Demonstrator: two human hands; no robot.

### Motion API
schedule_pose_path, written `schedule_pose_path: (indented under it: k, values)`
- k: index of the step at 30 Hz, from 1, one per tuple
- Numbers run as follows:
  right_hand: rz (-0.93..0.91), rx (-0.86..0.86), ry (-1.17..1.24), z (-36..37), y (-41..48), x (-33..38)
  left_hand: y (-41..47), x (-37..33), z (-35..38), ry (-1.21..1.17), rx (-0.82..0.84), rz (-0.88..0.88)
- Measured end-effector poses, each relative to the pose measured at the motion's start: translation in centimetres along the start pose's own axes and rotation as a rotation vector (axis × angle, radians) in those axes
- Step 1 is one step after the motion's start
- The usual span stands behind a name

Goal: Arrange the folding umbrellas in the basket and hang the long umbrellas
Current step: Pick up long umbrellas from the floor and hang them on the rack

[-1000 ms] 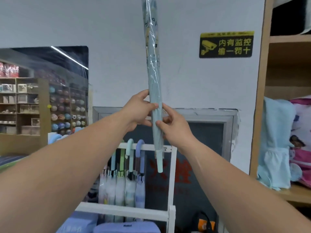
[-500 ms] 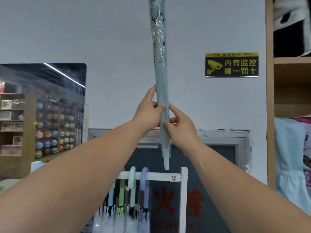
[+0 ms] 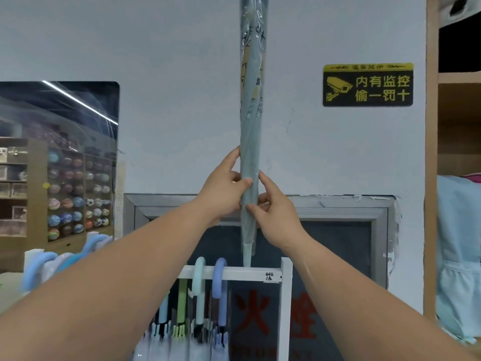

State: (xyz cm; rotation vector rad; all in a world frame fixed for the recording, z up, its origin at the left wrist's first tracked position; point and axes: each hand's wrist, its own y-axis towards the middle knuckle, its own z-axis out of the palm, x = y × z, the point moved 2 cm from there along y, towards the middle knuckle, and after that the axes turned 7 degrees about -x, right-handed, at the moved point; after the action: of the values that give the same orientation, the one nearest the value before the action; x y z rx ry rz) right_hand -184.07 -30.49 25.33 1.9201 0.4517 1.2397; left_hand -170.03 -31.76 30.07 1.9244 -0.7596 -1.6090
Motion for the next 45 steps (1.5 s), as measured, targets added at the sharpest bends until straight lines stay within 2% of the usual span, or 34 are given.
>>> schedule_pose_path:
  k: [11,15,19,23,31,38,41,45]
  values:
    - [0.157,0.205,0.091,-0.4,-1.4,-2.3,-2.3,3.7,0.6,0.015,0.031,-0.035]
    - [0.283,0.118,0.229,-0.9,-0.3,-1.6,-3.2,5.0,0.7,0.005,0.078,-0.044]
    - [0.185,-0.019,0.246,-0.1,1.1,0.0,-4.0,6.5,0.9,0.076,0.127,-0.033]
    - [0.081,-0.03,0.17,0.9,1.0,0.9,-4.5,7.2,1.0,0.091,0.096,-0.007]
    - [0.155,0.057,0.138,1.3,0.2,-1.1,-5.3,8.0,0.3,0.223,0.107,-0.026]
    - [0.219,0.168,0.176,2.0,-1.8,-3.0,-3.1,6.3,-0.8,-0.057,-0.028,-0.106]
    - [0.282,0.204,0.226,2.0,-2.3,-3.5,-2.5,4.9,-0.9,-0.142,-0.008,-0.088]
    - [0.297,0.259,0.123,2.5,-2.6,-4.4,-1.9,4.0,-0.7,-0.125,0.035,-0.069]
